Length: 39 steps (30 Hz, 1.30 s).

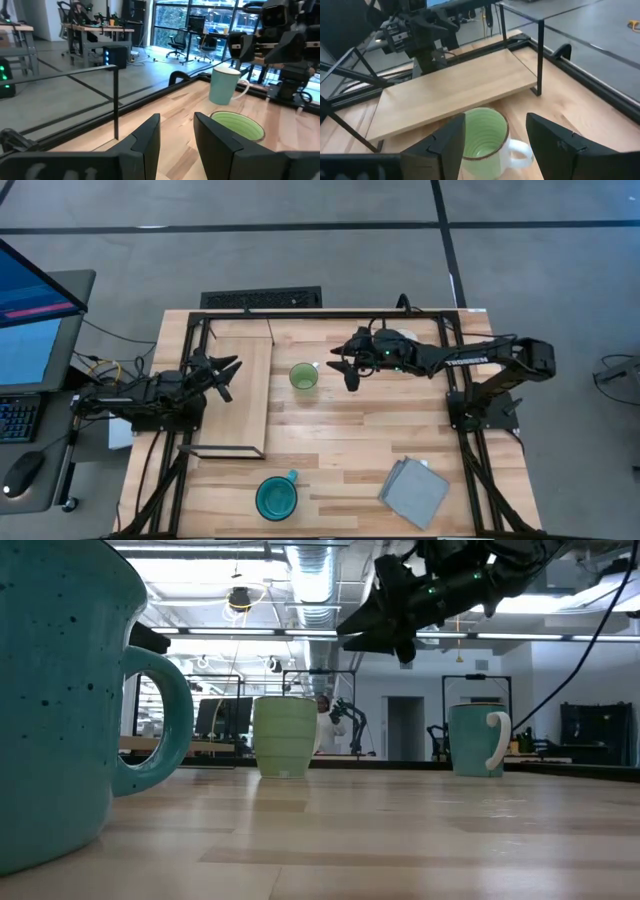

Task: Stack small to large cups/mugs on shelf
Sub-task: Put the light blue mug on the shelf

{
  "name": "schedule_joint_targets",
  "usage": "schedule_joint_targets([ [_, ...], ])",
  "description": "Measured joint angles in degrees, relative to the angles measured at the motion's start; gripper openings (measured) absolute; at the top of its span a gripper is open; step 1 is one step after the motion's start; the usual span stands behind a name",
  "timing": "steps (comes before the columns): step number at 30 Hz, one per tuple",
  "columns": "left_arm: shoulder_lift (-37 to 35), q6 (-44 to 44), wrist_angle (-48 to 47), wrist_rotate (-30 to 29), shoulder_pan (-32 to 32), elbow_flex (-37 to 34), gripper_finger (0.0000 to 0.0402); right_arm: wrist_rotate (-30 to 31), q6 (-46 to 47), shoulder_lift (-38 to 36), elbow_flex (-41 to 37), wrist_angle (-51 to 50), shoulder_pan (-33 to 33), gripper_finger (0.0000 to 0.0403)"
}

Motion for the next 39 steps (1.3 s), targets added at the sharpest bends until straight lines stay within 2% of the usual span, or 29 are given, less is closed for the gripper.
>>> schedule_joint_targets([
  [14, 0.0, 0.02, -0.03, -0.25, 0.0, -0.04, 0.0109, 0.0, 0.09, 0.68, 0.0, -0.52, 0.45, 0.023],
  [19, 0.0, 0.02, -0.04, -0.27, -0.02, -0.07, 0.0109, -0.17, 1.92, 0.68, 0.0, -0.58, 3.63, 0.023],
  [28, 0.0, 0.04, -0.05, -0.27, -0.02, -0.09, 0.0109, 0.11, -0.45, 0.68, 0.0, -0.71, 11.22, 0.023],
  [39, 0.0, -0.1, -0.07, 0.32, -0.01, -0.11, 0.0109, 0.5, 0.1, -0.04, 0.0, -2.01, 11.87, 0.023],
])
